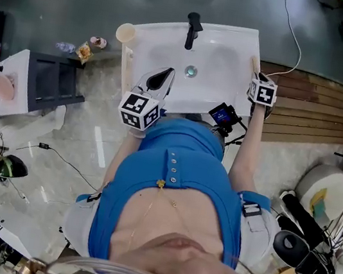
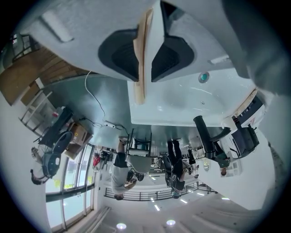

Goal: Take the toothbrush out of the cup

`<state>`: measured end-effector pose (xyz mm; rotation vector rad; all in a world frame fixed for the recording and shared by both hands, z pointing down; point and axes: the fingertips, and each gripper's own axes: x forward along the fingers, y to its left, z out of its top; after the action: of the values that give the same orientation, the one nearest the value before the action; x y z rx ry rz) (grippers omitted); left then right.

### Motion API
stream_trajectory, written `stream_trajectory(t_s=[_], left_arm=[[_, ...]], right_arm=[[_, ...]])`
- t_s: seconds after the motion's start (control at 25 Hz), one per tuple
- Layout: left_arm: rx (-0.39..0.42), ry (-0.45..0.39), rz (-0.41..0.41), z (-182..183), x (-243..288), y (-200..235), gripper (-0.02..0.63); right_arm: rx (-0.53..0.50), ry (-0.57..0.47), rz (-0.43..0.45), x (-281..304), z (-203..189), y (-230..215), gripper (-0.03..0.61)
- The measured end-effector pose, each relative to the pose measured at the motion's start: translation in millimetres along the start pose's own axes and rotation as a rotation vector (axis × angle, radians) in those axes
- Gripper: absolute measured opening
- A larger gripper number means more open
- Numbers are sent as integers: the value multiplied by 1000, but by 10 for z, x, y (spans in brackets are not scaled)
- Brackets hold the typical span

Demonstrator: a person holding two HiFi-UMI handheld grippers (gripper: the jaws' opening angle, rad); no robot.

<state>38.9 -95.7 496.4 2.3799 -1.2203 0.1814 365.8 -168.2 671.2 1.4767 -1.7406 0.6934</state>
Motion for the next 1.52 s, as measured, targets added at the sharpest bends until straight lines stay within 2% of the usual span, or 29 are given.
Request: stream_trajectory(t_s=[0.2, 0.36, 0.56, 0.96, 1.16, 1.52], left_arm=[[-8, 18, 0, -43, 7, 43, 2], [-12, 30, -1, -51, 9, 77, 2], [-11, 39, -5, -67, 17, 108, 2], [-19, 56, -12, -146, 36, 143, 2], [-19, 70, -24, -190, 2, 139, 2], [-10, 89, -45, -270, 21, 60, 2]], right_arm=[[-24, -12, 21, -29, 54, 95, 77], [-58, -30, 60, -54, 137, 251, 3], [-107, -49, 116, -100, 236, 481, 3], [-215, -76, 290, -217, 371, 1055, 2], [-320, -89, 360, -323, 403, 1374, 2], [-459, -204, 525, -620, 536, 1923, 2]])
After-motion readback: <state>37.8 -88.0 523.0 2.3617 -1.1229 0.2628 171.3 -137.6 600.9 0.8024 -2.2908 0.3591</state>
